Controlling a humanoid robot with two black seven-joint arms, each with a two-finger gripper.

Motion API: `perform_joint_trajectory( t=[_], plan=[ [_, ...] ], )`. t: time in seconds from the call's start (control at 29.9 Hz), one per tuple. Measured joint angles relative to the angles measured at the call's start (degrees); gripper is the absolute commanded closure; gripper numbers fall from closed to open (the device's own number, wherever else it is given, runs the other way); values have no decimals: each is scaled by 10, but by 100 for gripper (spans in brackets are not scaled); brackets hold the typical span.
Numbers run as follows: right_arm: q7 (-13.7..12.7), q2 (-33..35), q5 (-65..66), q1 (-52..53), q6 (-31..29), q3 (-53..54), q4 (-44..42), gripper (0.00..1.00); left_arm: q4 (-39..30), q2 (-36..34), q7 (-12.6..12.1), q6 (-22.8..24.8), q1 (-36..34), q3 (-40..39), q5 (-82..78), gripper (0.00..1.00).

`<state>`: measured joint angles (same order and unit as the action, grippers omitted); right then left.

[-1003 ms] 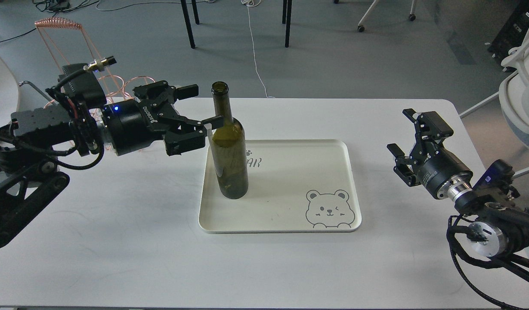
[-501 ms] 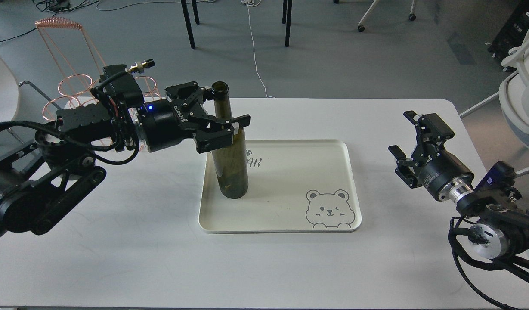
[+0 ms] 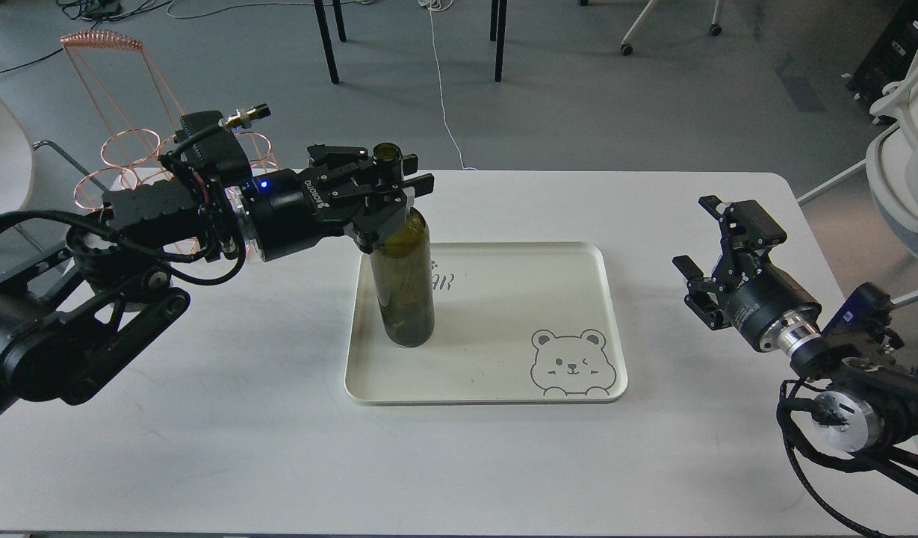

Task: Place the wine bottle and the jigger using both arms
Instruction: 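Lift the wine bottle off the tray toward the copper rack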

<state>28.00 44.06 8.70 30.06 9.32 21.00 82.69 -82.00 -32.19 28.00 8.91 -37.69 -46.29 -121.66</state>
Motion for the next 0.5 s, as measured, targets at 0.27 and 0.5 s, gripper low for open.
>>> perform_joint_trajectory(
  t=[0.27,0.5],
  plan=[
    [0,1,0,-1,1,0,0,2,-1,-40,0,7,-99,-2,67,90],
    [0,-2,0,-1,1,1,-1,2,80,-83,0,34,-201,1,123,90]
  ],
)
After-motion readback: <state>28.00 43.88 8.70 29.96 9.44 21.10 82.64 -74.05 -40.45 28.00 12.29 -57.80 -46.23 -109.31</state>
